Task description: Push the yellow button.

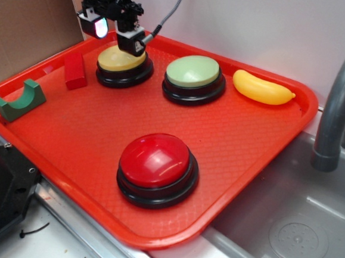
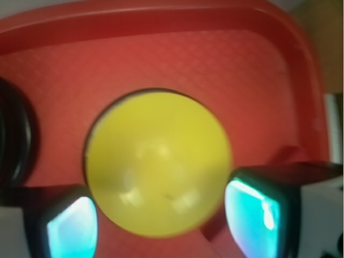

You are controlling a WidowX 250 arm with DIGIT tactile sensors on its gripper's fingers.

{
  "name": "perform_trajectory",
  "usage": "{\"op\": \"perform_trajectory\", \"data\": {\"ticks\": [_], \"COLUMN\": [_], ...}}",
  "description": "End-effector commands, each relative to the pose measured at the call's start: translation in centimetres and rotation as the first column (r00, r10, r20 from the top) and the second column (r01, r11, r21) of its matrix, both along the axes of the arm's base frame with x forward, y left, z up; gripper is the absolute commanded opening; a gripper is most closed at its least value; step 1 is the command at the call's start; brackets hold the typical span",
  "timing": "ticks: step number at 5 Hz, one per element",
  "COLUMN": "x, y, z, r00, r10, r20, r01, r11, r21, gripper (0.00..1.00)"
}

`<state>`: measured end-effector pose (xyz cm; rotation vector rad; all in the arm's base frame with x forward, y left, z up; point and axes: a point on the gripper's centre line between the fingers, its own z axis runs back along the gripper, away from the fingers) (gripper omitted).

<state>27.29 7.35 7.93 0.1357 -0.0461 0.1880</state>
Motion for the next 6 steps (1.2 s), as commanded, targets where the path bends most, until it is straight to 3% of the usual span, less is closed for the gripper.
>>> {"op": "perform_trajectory", "data": {"ticks": [1,6], "x": [0.5,-0.9], "y": [0.2,-0.2], "z": [4.7,7.6], "r00": [0.994,0.995], "r10": [0.000,-0.018], "r20": [0.109,0.095], "r01": [0.001,0.020], "r11": [1.000,1.000], "r21": [-0.003,-0.018], "gripper": [1.00,1.00]}}
